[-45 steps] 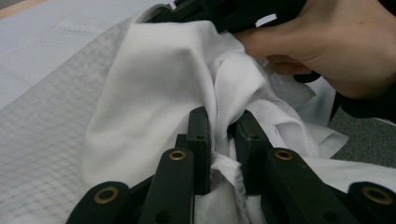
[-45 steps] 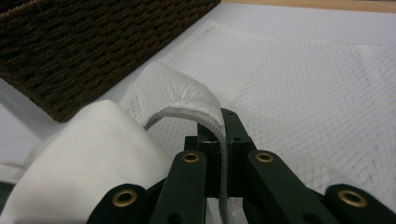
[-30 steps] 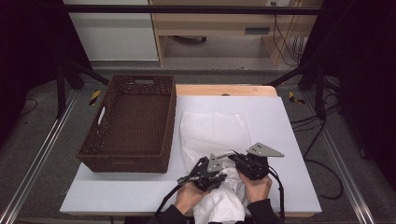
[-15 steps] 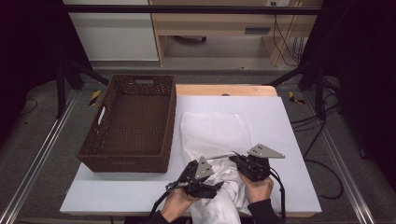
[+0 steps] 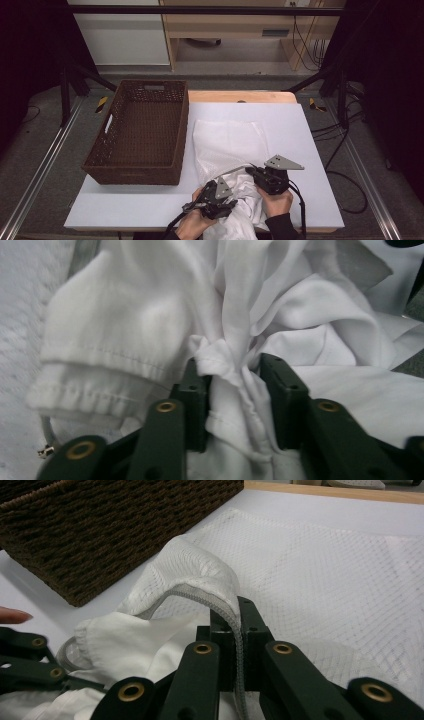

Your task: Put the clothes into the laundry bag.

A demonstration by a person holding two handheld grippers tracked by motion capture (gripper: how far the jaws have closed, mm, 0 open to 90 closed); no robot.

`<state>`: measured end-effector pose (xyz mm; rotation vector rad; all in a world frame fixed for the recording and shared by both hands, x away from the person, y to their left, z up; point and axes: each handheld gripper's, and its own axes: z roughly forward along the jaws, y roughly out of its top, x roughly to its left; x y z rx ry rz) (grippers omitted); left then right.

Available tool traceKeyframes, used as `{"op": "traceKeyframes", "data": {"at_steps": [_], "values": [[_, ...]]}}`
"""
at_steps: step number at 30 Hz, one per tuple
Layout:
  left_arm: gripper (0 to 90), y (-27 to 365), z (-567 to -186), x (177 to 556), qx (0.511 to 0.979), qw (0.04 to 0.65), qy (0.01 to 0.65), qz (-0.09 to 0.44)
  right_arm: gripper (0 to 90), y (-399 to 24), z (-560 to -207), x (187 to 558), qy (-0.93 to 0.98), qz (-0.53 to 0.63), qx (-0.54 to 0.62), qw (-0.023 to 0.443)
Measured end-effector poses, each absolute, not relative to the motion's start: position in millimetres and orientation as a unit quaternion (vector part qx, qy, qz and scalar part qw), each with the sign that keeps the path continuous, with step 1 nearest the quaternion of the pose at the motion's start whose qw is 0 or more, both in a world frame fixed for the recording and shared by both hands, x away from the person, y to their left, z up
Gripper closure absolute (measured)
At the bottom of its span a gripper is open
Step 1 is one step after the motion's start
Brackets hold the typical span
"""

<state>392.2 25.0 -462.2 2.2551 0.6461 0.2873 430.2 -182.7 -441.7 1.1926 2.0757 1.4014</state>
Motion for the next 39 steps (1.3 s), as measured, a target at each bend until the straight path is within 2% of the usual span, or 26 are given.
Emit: {"op": "traceKeyframes", "data": {"at_steps": [2,5,12,17,20,24,28,32,34,39], "values": [[73.2,24,-455,390,0.88,0.39,0.245,0.118,87.8,-183,-442,430,0.736,0.496,0.423,0.182],[77.2,23,-444,392,0.875,0.402,0.244,0.114,87.8,-183,-442,430,0.735,0.497,0.424,0.182],[78.7,18,-427,408,0.869,0.404,0.256,0.125,87.8,-184,-441,430,0.729,0.504,0.427,0.181],[77.6,5,-448,432,0.876,0.371,0.275,0.136,87.7,-184,-441,430,0.729,0.505,0.427,0.179],[74.1,0,-466,442,0.88,0.362,0.277,0.132,87.7,-183,-440,429,0.73,0.506,0.423,0.178],[66.0,7,-465,442,0.87,0.381,0.288,0.121,87.8,-182,-439,429,0.733,0.506,0.419,0.178],[49.3,16,-454,430,0.863,0.396,0.278,0.144,87.8,-183,-439,429,0.733,0.504,0.419,0.179],[37.7,30,-439,416,0.852,0.41,0.273,0.177,87.7,-184,-439,429,0.732,0.504,0.422,0.179],[35.6,33,-437,414,0.851,0.402,0.275,0.196,87.7,-184,-439,429,0.732,0.503,0.422,0.18],[33.9,31,-445,424,0.852,0.392,0.287,0.193,87.7,-183,-440,428,0.736,0.498,0.421,0.183]]}}
